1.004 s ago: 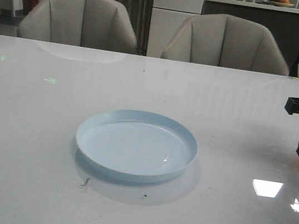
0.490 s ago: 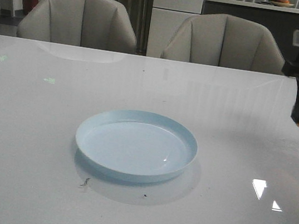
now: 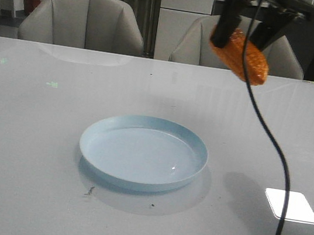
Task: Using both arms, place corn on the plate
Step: 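Carry the corn with the right gripper over the plate and lower it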
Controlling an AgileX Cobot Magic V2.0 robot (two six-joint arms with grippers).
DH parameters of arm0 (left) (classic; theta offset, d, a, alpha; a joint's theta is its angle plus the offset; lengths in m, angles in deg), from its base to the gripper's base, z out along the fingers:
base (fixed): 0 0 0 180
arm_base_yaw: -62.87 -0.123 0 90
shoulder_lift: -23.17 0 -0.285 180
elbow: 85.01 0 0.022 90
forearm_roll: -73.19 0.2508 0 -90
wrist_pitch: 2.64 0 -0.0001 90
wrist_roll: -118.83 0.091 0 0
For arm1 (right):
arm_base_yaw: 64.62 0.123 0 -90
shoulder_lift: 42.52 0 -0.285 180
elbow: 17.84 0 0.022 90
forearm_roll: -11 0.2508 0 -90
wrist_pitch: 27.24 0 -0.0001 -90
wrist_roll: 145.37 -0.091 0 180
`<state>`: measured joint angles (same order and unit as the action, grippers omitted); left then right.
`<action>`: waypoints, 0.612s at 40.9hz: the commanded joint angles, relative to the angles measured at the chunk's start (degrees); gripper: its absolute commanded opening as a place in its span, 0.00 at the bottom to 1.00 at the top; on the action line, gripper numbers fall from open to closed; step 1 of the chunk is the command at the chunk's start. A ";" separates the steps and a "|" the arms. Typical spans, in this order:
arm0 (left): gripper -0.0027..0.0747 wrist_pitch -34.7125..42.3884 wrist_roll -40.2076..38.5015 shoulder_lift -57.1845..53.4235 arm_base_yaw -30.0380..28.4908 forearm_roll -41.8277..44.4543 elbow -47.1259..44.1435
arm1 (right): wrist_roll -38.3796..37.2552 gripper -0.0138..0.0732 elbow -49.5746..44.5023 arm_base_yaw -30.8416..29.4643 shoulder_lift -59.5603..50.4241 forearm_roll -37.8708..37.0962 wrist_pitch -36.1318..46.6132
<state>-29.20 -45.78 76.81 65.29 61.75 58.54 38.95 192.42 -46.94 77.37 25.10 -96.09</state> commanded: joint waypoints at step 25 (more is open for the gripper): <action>0.39 4.48 -0.15 -0.18 -0.14 -0.85 1.66 | 0.83 0.28 1.77 10.69 10.46 2.25 3.57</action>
<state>-29.10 -45.78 76.81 65.29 61.75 58.54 39.15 192.51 -36.30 91.11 25.48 -93.48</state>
